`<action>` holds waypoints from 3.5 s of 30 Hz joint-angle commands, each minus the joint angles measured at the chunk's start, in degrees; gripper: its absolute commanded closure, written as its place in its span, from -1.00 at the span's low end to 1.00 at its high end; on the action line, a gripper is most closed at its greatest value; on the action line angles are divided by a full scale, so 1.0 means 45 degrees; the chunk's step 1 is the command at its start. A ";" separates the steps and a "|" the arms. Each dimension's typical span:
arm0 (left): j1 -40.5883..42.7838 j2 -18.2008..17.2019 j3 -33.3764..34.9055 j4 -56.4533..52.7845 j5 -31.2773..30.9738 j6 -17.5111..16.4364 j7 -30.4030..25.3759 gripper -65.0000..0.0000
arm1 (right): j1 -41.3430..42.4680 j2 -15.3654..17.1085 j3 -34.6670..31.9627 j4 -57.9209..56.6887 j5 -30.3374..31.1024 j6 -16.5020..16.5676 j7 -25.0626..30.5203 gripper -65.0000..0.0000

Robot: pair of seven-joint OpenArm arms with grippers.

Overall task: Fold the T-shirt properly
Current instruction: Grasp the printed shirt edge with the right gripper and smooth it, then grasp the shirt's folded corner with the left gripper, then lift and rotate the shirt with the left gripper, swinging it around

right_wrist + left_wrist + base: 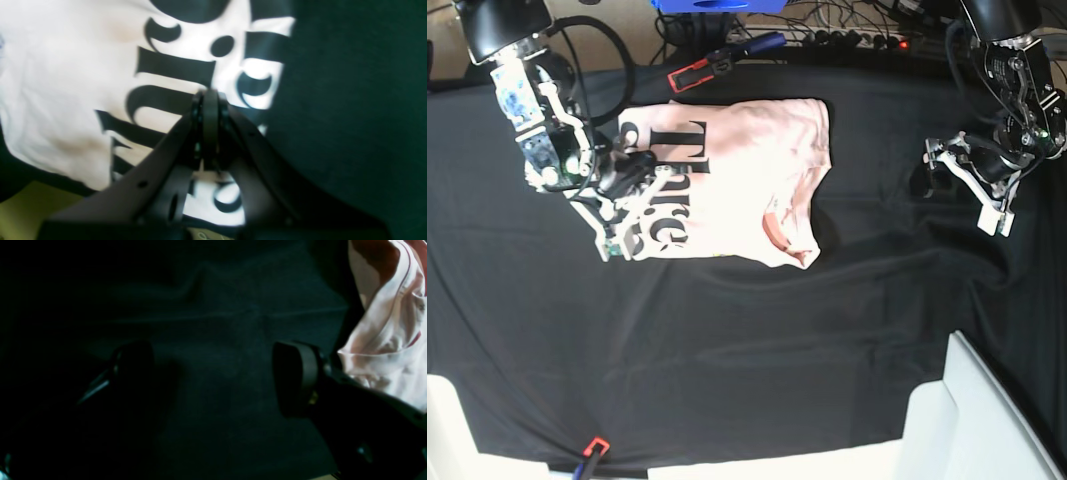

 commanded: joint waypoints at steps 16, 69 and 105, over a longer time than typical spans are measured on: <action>-0.0118 0.1649 0.2226 0.2206 -0.0264 -0.0110 0.0782 -0.64 | 0.0134 0.0608 0.0199 0.1699 0.0053 0.0024 -0.1044 1.00; -0.1779 0.2840 0.3730 -0.2698 -0.4054 0.0818 0.1778 -0.65 | -0.0687 0.0334 0.2055 0.2109 0.0053 0.0024 -0.1806 1.00; -0.3029 0.3290 0.5449 -0.3851 -0.1475 0.1502 0.0919 1.00 | -0.0706 0.0412 0.2114 0.2109 0.0053 0.0024 -0.1767 1.00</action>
